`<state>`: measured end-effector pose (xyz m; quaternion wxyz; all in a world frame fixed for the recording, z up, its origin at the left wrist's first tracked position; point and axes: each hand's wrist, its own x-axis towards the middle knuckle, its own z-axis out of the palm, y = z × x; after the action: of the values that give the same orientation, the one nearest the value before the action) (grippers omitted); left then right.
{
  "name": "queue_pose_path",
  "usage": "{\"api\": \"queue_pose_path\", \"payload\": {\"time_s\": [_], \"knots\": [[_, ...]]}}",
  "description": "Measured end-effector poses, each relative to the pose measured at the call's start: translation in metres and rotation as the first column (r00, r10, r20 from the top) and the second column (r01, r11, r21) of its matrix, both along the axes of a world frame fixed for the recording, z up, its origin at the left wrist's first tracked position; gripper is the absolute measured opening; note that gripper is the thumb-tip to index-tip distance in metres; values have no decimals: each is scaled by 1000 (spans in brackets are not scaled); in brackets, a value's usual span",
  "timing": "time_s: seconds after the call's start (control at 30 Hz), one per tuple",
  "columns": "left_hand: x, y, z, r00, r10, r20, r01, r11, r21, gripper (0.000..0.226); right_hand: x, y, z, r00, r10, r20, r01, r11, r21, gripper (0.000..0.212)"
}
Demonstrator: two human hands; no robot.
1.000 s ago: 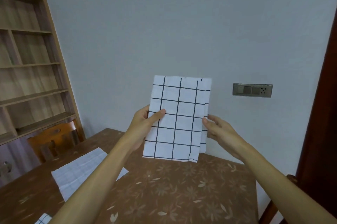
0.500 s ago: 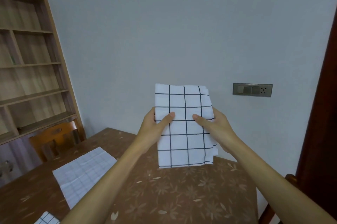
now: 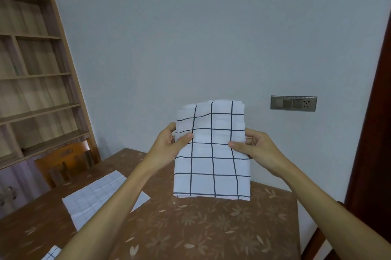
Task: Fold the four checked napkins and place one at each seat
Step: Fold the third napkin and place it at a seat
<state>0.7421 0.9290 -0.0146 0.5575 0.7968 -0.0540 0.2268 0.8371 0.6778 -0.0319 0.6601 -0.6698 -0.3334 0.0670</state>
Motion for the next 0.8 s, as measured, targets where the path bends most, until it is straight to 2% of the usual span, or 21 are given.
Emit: {"api": "queue_pose_path", "payload": {"time_s": [0.13, 0.2, 0.27, 0.3, 0.37, 0.47, 0.6, 0.7, 0.8], "knots": [[0, 6, -2, 992, -119, -40, 115, 989, -96, 37, 8, -3, -1, 995, -85, 43, 82, 994, 70, 23], [-1, 8, -1, 992, -123, -37, 119, 987, -108, 31, 6, -5, 2, 992, -111, 52, 105, 989, 102, 14], [-1, 11, 1, 996, -93, 2, 93, 995, -34, 27, 4, -7, 5, 989, -125, 75, 115, 986, 121, 26], [-2, 12, 2, 996, -84, 16, 84, 996, -1, 34, 3, -8, 6, 988, -130, 78, 119, 984, 133, 25], [-2, 13, 4, 997, -77, 26, 77, 997, -15, 44, 5, -10, 6, 993, -95, 68, 83, 983, 165, 27], [0, 11, 5, 997, -55, 61, 57, 998, -38, 42, 4, -10, 5, 999, 21, 43, -25, 995, 101, 49], [1, 9, 5, 992, -35, 117, 32, 999, 30, 46, 2, -5, 4, 991, -99, 92, 93, 993, 71, 32], [0, 12, 3, 995, -62, 78, 52, 992, 115, 45, 3, -4, 5, 981, -173, 84, 164, 981, 100, 29], [-2, 12, -1, 997, -33, 76, 21, 988, 150, 37, 2, -4, 6, 991, -123, 44, 118, 989, 87, 30]]}}
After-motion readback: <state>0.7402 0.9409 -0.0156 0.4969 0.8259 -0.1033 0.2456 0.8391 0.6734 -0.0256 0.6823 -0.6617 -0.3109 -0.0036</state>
